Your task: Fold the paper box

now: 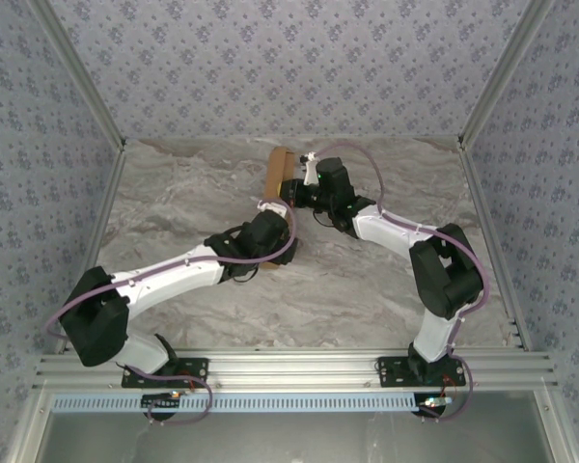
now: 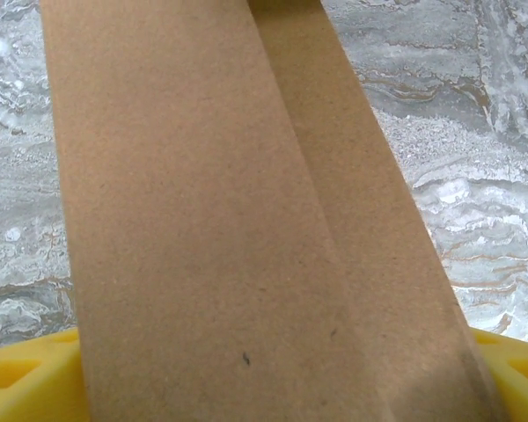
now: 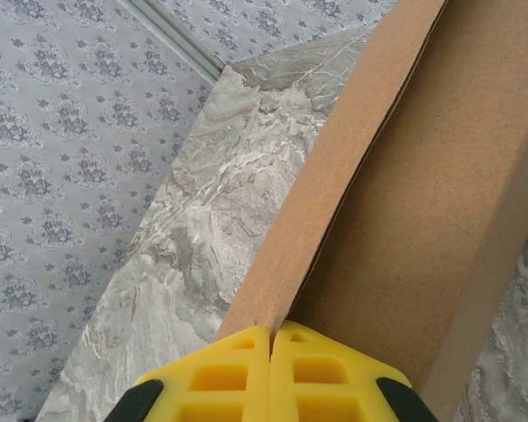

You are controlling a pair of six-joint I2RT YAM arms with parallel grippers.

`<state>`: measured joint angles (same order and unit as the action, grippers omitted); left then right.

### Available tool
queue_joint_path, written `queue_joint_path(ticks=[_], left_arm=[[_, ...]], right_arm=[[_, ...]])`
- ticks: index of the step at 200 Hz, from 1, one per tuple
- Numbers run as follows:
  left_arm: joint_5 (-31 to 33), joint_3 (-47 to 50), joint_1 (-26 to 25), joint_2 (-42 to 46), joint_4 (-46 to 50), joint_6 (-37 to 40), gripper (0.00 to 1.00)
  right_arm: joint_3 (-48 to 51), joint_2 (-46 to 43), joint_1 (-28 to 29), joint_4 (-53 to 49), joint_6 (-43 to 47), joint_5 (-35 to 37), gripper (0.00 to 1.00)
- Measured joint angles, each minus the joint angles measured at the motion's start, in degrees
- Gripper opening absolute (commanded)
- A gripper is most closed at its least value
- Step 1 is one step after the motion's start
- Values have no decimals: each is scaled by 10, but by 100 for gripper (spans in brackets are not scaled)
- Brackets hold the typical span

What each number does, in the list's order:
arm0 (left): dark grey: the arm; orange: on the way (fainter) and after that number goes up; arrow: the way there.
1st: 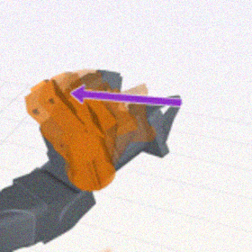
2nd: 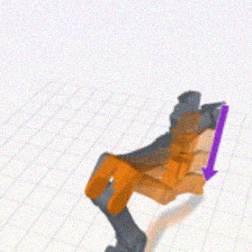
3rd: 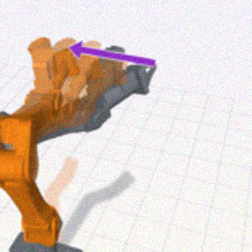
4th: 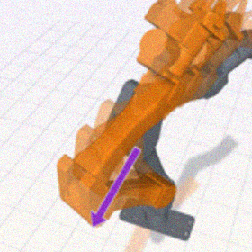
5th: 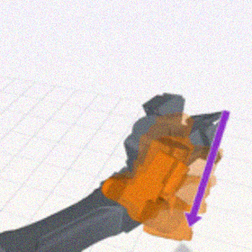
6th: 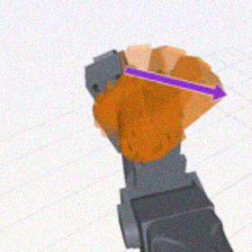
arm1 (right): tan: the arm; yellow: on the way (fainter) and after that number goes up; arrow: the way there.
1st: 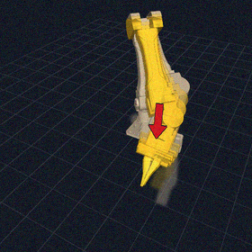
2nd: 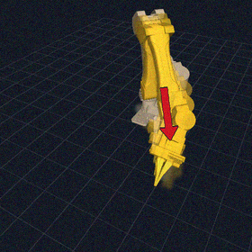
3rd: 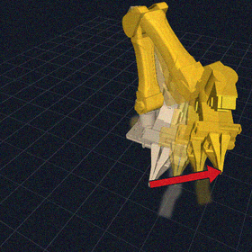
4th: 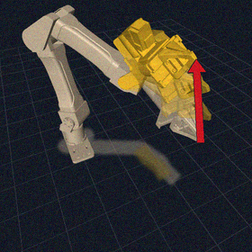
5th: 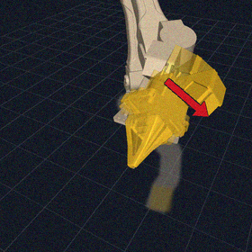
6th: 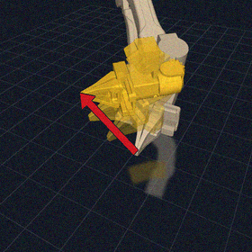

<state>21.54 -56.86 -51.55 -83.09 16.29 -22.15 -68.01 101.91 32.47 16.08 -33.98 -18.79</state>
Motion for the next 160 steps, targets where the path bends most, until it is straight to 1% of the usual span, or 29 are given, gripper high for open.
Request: queue_joint_path(ticks=[27, 51, 79, 123, 140, 160], left_arm=[[2, 0, 0, 0, -4, 12, 66], [-3, 2, 5, 1, -12, 28, 53], [-31, 22, 22, 16, -37, 46, 42], [-95, 57, 53, 44, -71, 89, 33], [-115, 68, 67, 57, -75, 113, 30], [-151, 82, 91, 75, -82, 146, 27]], right_arm=[[0, 0, -1, 0, 0, 1, 10], [0, -3, -5, -6, 2, 6, 15], [6, -15, -11, -19, 11, 12, 26], [23, -63, -26, -75, 41, 15, 42], [35, -98, -41, -108, 76, 15, 47], [41, -146, -73, -147, 127, 14, 52]])
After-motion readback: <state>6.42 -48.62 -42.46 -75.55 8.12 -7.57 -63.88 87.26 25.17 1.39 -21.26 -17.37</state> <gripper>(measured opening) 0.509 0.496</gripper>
